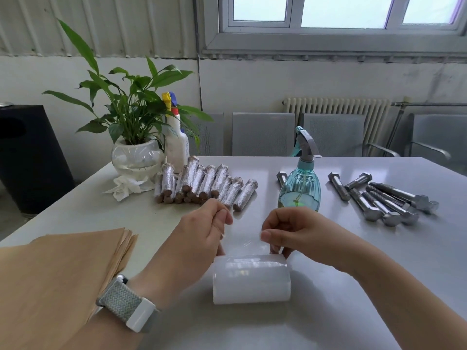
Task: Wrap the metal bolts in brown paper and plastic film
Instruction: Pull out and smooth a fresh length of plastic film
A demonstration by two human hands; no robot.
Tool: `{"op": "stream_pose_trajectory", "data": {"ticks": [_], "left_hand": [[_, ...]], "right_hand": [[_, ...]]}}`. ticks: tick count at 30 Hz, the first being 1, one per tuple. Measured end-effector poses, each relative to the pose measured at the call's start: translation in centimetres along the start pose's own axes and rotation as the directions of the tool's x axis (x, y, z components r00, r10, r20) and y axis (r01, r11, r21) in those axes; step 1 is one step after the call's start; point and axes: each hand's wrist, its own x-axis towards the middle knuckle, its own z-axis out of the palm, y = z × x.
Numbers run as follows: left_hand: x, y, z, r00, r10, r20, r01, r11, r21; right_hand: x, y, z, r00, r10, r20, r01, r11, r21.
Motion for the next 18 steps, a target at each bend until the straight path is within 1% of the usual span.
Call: {"op": "stream_pose_trajectory", "data": {"ticks": [3,5,8,10,12,16,18], "left_hand": [[0.0,0.5,-0.2,1.000,0.012,0.003,-0.012,0.998,-0.064],[0.0,0.8,-0.2,0.998,0.039,0.046,-0.036,0.998,-0.052],[0.5,1.1,0.2,0.984,0.046,0.170,-0.050,0.999,0.019],[1.0,1.4,0.4,0.963,0.037,0.267,-0.059,0.995,0.075],[1.3,1.5,0.3,0.947,0.029,0.319,-0.055,0.996,0.071],[1.4,1.4,-0.8,0.954,-0.002,0.301,0.016,0.999,-0.042],[1.4,1.4,-1.5,0.956,-0.021,0.292,0.040,0.997,-0.059]], "right_hand": [[0.1,-0.1,0.0,1.000,-0.011,-0.011,0.011,1.000,-0.005],[0.1,-0.2,0.0,1.000,-0.014,-0.010,0.014,1.000,-0.005],[0.1,-0.3,0.0,1.000,-0.023,-0.004,0.023,1.000,-0.013],[-0.1,-0.5,-0.1,0.999,-0.034,0.008,0.034,0.999,-0.008],[-0.3,-0.7,-0.1,0.999,-0.033,0.020,0.033,0.999,0.003],[-0.2,-0.7,-0.3,1.000,-0.013,0.005,0.013,1.000,0.014],[-0.2,-0.8,-0.4,1.000,-0.007,0.000,0.007,1.000,0.011]]}}
